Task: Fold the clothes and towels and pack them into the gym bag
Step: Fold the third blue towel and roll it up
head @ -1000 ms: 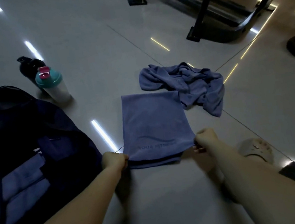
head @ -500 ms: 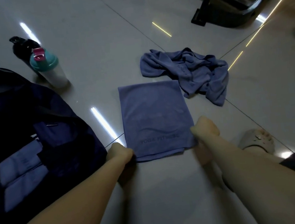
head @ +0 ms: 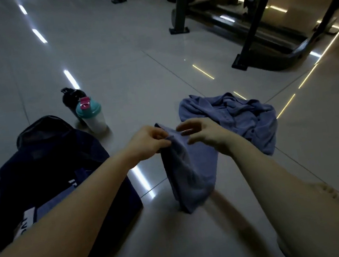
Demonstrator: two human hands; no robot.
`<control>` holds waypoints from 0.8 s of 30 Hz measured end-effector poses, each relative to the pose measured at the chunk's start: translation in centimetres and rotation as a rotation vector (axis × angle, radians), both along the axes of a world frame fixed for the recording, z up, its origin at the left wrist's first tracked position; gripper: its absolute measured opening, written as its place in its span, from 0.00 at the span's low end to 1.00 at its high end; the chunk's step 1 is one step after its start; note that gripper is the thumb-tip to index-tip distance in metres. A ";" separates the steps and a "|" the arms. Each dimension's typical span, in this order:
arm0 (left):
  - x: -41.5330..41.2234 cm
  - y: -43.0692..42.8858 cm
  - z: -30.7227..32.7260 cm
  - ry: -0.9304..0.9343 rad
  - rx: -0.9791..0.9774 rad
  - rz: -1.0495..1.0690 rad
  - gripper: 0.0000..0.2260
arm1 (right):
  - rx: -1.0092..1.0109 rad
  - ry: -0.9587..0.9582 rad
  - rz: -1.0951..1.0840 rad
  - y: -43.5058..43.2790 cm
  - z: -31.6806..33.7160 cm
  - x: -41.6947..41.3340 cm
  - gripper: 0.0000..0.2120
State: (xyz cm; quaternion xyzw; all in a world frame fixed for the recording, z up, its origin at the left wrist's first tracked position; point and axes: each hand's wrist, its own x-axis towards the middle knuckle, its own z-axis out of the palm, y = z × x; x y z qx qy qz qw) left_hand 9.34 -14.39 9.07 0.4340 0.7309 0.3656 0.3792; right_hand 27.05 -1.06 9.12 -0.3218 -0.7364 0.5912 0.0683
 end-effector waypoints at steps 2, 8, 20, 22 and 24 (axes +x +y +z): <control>0.0 0.4 3.5 0.013 0.029 -0.080 0.05 | -0.023 0.072 0.062 -0.4 2.4 -0.6 0.20; -0.4 0.7 10.9 0.091 0.089 -0.100 0.06 | -0.012 0.298 0.013 -1.8 6.6 -0.9 0.02; -0.5 -0.4 13.4 -0.364 0.067 -0.007 0.04 | 0.165 0.439 -0.137 -3.2 10.4 0.7 0.05; -0.2 -0.2 13.7 -0.352 0.092 0.015 0.03 | 0.229 0.443 -0.148 -3.1 10.9 1.0 0.06; 0.1 0.0 14.0 -0.332 0.117 0.042 0.03 | 0.254 0.460 -0.148 -3.0 11.5 1.4 0.05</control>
